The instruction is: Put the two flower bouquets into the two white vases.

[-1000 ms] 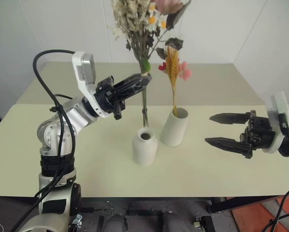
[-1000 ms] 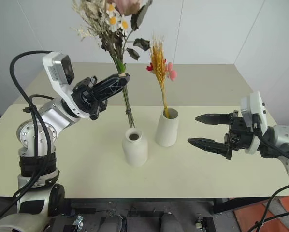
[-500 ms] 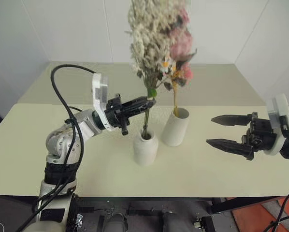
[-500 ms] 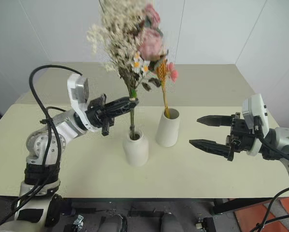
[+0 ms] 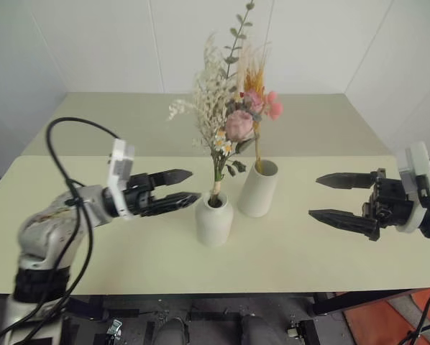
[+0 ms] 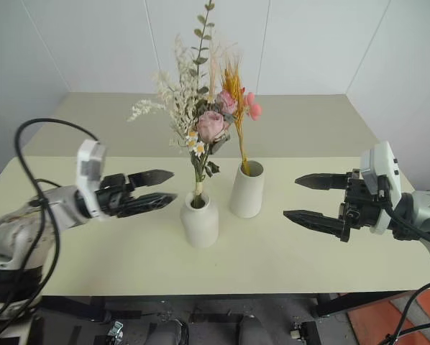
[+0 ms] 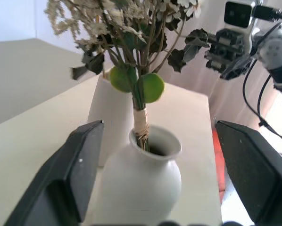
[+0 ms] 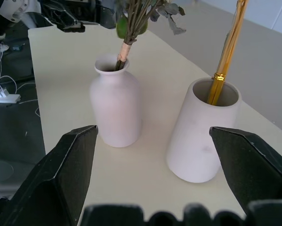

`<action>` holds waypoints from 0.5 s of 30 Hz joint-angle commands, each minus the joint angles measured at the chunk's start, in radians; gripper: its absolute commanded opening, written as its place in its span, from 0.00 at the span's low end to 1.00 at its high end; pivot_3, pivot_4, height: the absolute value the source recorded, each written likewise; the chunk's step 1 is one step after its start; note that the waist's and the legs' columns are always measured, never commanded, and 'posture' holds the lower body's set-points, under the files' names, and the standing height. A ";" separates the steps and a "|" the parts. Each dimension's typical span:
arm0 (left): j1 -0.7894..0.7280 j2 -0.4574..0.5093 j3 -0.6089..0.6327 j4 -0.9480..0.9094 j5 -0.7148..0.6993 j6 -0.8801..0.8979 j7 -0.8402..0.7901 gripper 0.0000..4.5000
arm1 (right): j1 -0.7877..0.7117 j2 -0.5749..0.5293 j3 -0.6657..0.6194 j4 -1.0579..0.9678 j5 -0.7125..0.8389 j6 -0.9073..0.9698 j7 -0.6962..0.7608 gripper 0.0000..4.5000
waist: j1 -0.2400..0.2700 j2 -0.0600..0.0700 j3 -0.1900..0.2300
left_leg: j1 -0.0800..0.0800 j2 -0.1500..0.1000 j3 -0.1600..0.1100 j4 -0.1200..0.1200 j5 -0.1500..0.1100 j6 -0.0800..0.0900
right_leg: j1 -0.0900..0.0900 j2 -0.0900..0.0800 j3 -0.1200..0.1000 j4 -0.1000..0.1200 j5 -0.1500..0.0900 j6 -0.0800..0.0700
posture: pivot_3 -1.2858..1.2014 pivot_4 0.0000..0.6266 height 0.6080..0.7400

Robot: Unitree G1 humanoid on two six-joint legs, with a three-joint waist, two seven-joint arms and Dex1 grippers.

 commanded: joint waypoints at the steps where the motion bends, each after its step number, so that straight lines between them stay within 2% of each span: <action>1: 0.088 0.075 0.128 -0.040 0.022 -0.066 -0.055 0.99 | -0.007 -0.025 -0.023 0.013 -0.015 -0.037 0.015 1.00 | 0.000 0.000 0.000 | 0.000 0.000 0.000 0.000 0.000 0.000 | 0.000 0.000 0.000 0.000 0.000 0.000 | 0.52 0.24 1.00; 5: 0.167 0.149 0.217 -0.021 0.064 -0.126 -0.096 0.99 | -0.012 -0.029 -0.002 0.044 -0.039 -0.052 0.033 1.00 | 0.008 0.000 0.000 | 0.000 0.000 0.000 0.000 0.000 0.000 | 0.000 0.000 0.000 0.000 -0.001 0.001 | 0.52 0.24 1.00; 15: 0.277 0.194 0.363 -0.057 0.033 -0.129 -0.104 0.99 | 0.005 -0.064 -0.021 0.094 -0.071 -0.061 0.070 1.00 | 0.014 0.000 0.000 | 0.000 0.001 0.001 0.000 0.000 0.000 | -0.001 0.000 0.000 0.000 -0.001 0.000 | 0.52 0.24 1.00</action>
